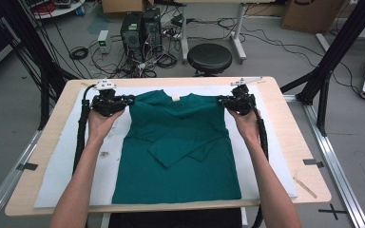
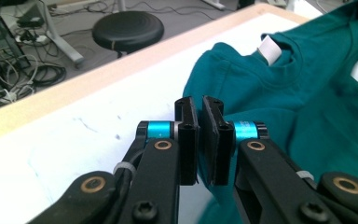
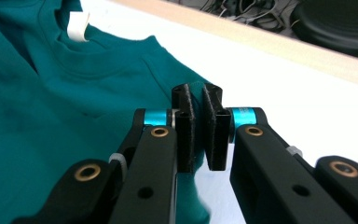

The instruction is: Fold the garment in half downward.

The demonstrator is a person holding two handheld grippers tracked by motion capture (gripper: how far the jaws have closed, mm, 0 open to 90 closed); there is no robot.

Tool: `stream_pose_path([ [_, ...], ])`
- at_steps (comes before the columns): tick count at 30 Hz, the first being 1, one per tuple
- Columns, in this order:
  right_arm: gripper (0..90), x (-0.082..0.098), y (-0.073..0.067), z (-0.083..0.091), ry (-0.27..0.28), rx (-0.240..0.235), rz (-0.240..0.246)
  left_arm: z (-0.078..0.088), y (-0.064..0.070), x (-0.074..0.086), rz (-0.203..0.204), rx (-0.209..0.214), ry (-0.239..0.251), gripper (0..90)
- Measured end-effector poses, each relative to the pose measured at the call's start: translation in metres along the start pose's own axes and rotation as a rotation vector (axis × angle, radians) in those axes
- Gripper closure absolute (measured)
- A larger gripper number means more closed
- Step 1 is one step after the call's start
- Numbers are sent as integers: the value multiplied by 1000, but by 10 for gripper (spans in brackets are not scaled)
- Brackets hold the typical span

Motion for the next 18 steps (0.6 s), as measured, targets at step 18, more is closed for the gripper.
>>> stream_pose_path([
  [18,850,72,-18,19,-83,-29,50,23,59,56,7,89,-29,846],
])
Point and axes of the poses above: each handheld gripper's, and its own axes: z roughly backward along the jaws, x roughly out of its underside, y roughly to its right, the point moved 8 cm from there along -z, roughly forward along the jaws, and after that the axes turned 15 degrees about -z, right-handed, at the moved point
